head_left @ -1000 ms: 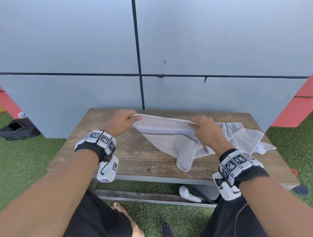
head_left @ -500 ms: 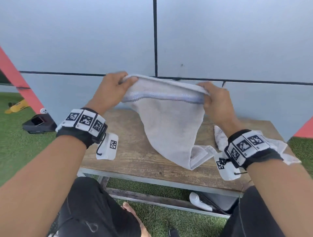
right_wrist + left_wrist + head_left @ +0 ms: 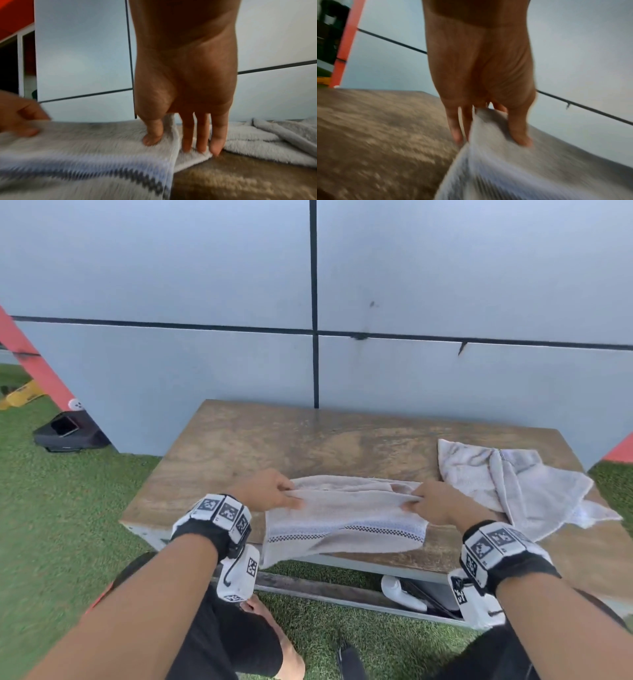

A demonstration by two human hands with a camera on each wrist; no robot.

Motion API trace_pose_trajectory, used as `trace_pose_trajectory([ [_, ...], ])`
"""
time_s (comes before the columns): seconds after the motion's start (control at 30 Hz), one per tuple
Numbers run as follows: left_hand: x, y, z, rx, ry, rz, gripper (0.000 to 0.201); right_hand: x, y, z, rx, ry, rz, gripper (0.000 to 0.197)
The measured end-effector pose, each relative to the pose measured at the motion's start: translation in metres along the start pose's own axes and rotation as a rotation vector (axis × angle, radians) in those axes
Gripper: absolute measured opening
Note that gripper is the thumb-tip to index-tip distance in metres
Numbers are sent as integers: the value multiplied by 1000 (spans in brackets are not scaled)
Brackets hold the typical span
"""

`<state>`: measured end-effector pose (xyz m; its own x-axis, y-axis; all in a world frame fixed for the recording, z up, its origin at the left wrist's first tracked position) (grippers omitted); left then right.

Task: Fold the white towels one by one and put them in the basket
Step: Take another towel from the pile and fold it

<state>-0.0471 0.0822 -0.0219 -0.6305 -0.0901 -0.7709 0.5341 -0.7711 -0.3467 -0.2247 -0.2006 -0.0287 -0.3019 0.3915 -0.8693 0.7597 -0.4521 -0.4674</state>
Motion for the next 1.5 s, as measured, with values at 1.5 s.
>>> trace_pose_trajectory([
  [1.5,-214,147,43,245,-204,1009,11,-219,130,-42,-87,319,654,24],
])
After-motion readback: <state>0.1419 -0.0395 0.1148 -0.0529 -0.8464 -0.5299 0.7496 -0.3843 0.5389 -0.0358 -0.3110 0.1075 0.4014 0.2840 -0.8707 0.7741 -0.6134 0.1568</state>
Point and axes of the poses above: each hand's wrist, its own y-axis towards the middle knuckle, its own x-axis out of the palm, z = x × y, the point moved 2 cm from there along y, towards the middle knuckle, and after that the axes turned 6 degrees about x, right-handed, at the moved point
